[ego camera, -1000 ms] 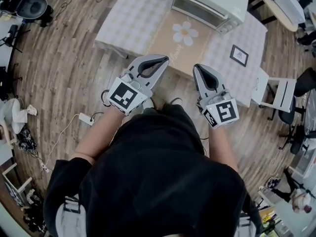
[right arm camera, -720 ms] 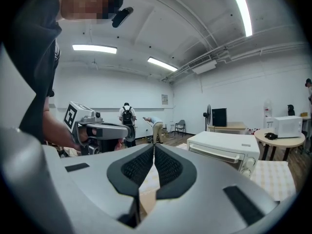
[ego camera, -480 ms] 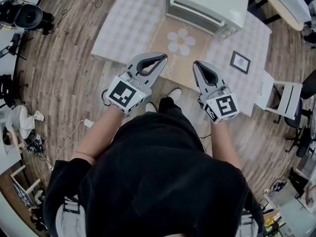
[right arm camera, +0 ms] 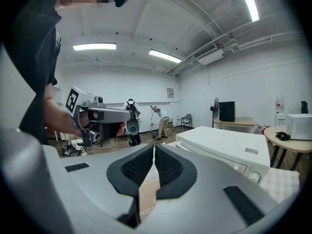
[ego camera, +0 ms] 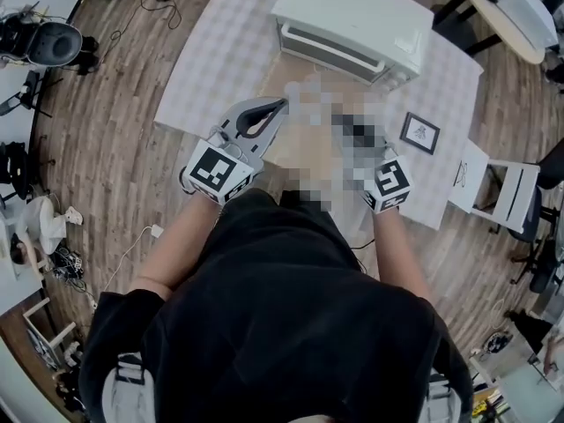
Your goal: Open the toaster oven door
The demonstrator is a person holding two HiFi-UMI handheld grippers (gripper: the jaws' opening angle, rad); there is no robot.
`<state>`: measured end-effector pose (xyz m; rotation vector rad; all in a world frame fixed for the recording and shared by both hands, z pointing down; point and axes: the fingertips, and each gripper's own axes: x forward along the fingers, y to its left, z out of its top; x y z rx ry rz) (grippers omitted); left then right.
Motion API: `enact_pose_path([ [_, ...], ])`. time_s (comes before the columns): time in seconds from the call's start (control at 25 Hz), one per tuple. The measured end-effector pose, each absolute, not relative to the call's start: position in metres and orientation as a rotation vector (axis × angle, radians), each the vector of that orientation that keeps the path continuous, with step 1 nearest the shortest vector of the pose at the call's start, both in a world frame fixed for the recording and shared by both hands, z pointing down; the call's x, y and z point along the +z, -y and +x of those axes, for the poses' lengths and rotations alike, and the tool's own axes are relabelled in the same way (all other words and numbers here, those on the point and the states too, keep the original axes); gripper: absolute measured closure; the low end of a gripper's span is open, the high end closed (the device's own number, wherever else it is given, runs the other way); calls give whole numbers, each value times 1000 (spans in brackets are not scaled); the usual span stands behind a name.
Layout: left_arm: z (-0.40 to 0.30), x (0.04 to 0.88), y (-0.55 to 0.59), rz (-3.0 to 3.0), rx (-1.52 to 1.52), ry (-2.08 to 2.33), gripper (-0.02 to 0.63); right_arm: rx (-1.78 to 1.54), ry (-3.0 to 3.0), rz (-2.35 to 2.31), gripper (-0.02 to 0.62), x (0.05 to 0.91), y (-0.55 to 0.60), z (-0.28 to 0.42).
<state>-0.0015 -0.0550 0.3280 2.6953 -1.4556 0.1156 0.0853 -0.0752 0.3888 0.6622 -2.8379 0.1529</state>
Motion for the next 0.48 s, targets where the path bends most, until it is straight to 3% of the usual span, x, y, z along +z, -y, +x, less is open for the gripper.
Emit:
enact_pose_path([
  [0.48,-25,340,107,2701,66,1365,592,200,2777,795,572,399,115,75],
])
